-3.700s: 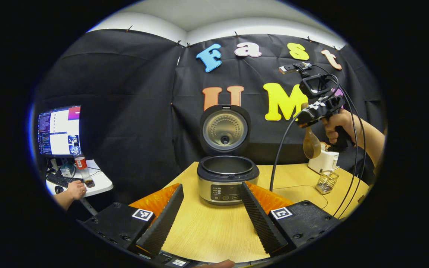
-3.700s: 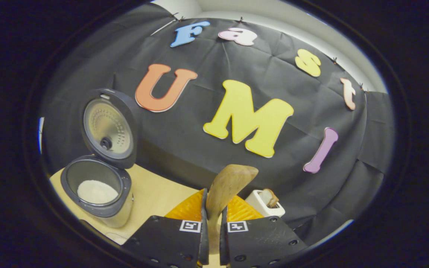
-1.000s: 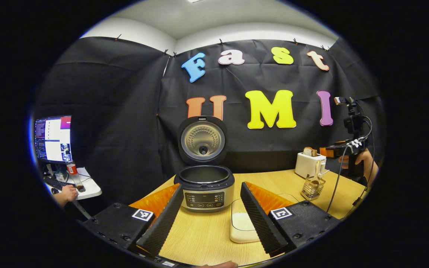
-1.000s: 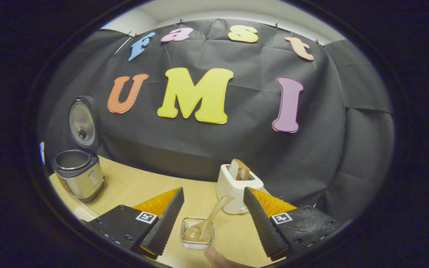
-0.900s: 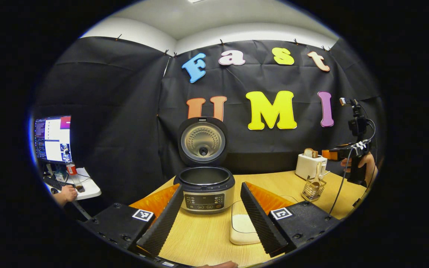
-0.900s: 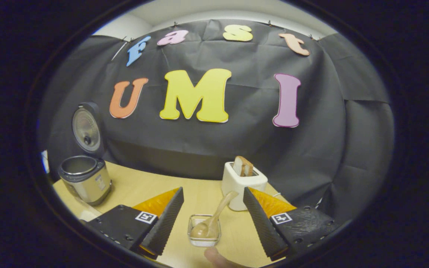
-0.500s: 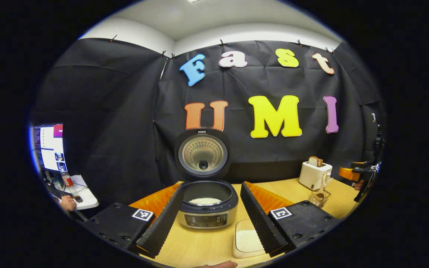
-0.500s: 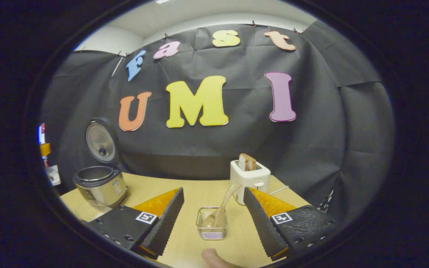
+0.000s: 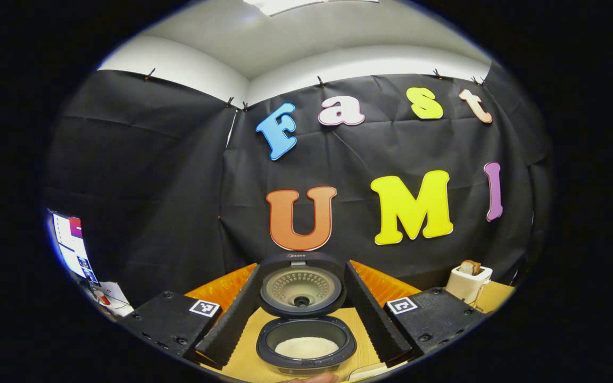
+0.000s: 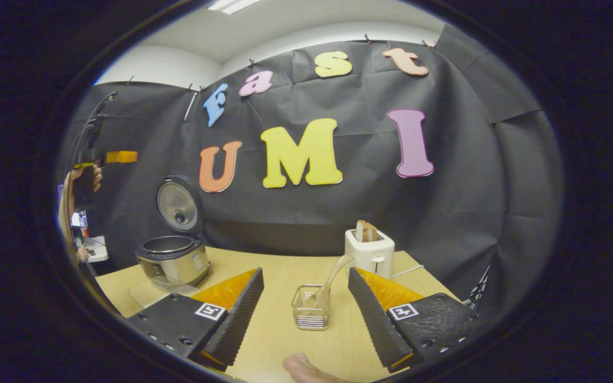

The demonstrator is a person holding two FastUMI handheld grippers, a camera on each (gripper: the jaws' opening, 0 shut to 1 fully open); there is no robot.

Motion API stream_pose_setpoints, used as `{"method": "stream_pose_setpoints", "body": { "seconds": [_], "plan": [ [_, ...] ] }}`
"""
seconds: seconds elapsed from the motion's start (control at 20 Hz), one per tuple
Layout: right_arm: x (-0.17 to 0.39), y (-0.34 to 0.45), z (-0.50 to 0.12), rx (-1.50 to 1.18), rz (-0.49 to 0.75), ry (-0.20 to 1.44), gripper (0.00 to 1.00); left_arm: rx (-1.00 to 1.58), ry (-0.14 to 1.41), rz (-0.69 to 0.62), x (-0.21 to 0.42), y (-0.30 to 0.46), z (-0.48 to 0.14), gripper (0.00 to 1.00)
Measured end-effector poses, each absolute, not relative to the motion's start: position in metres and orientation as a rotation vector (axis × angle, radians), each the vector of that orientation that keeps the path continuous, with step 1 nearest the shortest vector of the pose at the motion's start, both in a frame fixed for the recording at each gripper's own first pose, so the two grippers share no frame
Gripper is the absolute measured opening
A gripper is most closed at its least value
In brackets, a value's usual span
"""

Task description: Close the left gripper, press the button to open the rice cooker; take a wooden spoon from the chopstick holder with the right hand, scoop a spoonful of rice and pour it into the rice cooker, then put the wooden spoon back into the chopstick holder.

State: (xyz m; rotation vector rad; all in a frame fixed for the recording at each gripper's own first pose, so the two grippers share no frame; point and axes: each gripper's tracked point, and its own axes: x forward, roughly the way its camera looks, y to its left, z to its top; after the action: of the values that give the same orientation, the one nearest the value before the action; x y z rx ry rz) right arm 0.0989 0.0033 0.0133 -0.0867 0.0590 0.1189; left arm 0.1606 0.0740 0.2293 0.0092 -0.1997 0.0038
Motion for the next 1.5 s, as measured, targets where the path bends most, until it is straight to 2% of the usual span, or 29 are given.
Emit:
{"method": "stream_pose_setpoints", "body": {
  "seconds": [0.3, 0.55, 0.6, 0.65, 0.9, 1.2, 1.35, 1.4, 1.45, 1.5],
  "plan": [
    [0.095, -0.003, 0.008, -0.218, 0.135, -0.015, 0.95, -0.016, -0.315, -0.005, 0.245, 0.071, 0.267, 0.98],
    [0.093, 0.011, -0.029, -0.166, 0.267, 0.123, 0.97, 0.023, -0.417, 0.046, 0.312, 0.084, 0.277, 0.97],
    [0.094, 0.008, -0.033, -0.16, 0.268, 0.141, 0.96, 0.004, -0.418, 0.051, 0.325, 0.088, 0.277, 0.92],
    [0.095, 0.004, -0.037, -0.156, 0.26, 0.154, 0.96, -0.02, -0.42, 0.057, 0.336, 0.092, 0.276, 0.97],
    [0.099, -0.003, -0.045, -0.142, 0.253, 0.178, 0.96, -0.161, -0.473, 0.108, 0.385, 0.122, 0.275, 0.97],
    [0.104, 0.002, -0.059, -0.099, 0.286, 0.206, 0.94, -0.162, -0.32, 0.106, 0.422, 0.127, 0.224, 0.95],
    [0.104, 0.007, -0.063, -0.082, 0.309, 0.214, 0.95, -0.158, -0.33, 0.101, 0.422, 0.13, 0.228, 0.96],
    [0.104, 0.007, -0.066, -0.077, 0.313, 0.22, 0.93, -0.154, -0.32, 0.095, 0.42, 0.128, 0.225, 0.96],
    [0.103, 0.005, -0.067, -0.072, 0.313, 0.224, 1.0, -0.154, -0.309, 0.09, 0.419, 0.128, 0.223, 1.0],
    [0.101, 0.006, -0.067, -0.066, 0.314, 0.223, 0.96, -0.149, -0.293, 0.083, 0.416, 0.127, 0.221, 0.96]
  ]
}}
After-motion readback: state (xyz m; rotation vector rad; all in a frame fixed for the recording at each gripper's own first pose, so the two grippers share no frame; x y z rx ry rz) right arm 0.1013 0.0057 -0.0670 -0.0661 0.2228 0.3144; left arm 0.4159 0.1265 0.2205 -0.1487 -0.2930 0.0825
